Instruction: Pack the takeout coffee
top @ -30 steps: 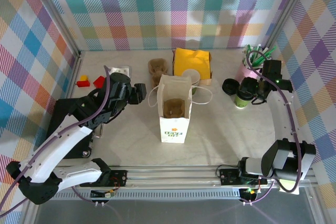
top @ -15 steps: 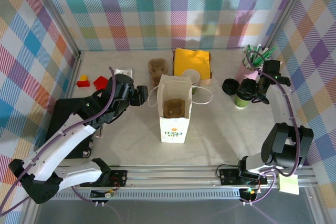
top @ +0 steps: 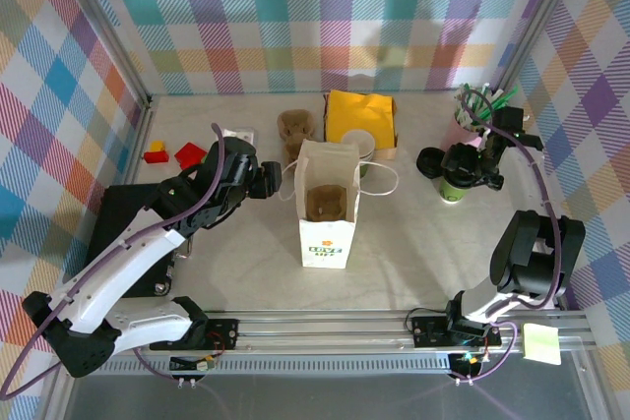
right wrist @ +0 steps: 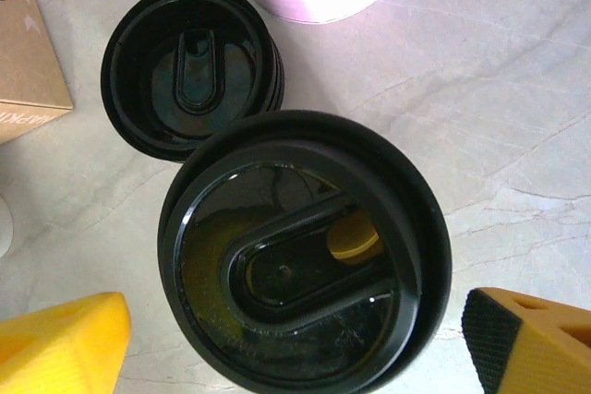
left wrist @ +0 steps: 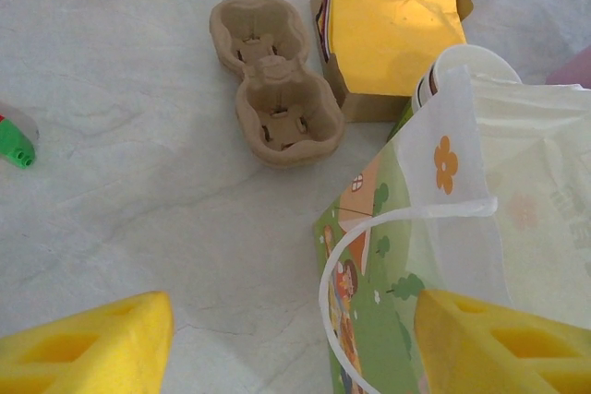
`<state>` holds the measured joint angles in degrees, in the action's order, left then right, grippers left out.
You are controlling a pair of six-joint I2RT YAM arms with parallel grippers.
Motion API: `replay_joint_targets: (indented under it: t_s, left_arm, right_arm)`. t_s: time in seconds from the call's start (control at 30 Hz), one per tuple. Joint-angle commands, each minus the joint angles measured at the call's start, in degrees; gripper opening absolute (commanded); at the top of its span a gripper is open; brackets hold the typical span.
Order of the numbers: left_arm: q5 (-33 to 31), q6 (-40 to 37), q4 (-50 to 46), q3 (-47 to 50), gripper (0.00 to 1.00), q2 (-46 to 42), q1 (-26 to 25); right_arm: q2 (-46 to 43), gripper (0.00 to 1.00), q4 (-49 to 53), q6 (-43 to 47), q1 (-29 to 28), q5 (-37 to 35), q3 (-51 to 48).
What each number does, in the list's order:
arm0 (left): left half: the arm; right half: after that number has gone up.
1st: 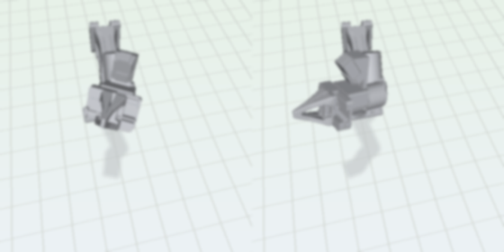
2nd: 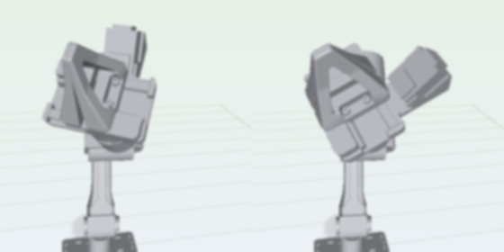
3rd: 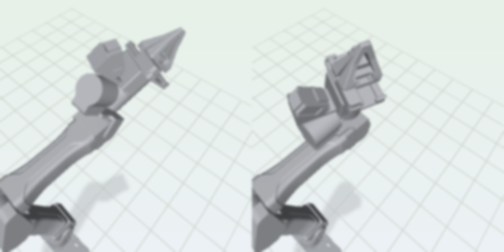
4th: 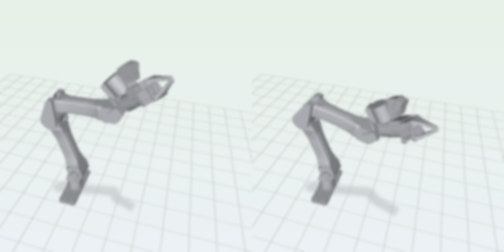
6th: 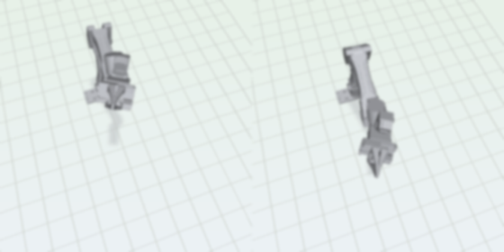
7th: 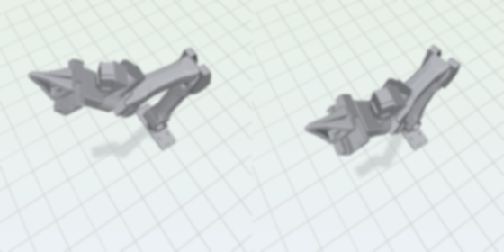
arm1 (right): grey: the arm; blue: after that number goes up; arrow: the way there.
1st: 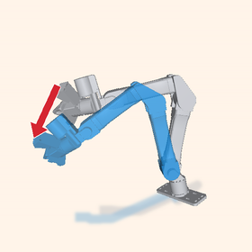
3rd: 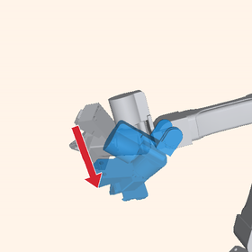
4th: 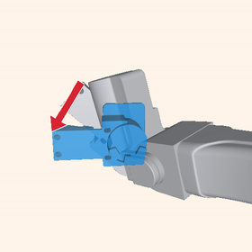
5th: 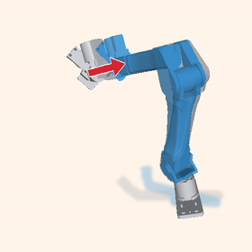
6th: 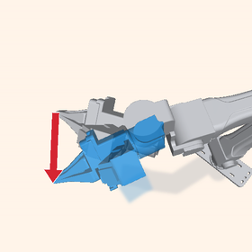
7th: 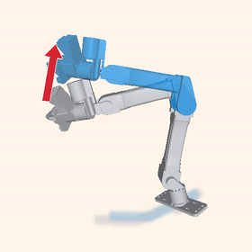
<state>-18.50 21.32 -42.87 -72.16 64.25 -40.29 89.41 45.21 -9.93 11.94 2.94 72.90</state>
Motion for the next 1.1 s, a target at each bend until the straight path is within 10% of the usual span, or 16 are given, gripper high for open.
replay_joint_targets:
  t_s: [0.0,1.07]
  left_arm:
    - [0.53,-1.2,2.18,-0.15,0.7,0.03,0.83]
    - [2.46,-0.85,2.54,0.74,0.69,1.22,2.17]
  right_arm:
    - [1.1,0.93,2.24,1.59,0.3,1.64,2.12]
    - [3.85,0.85,7.16,3.61,-1.14,-1.58,7.08]
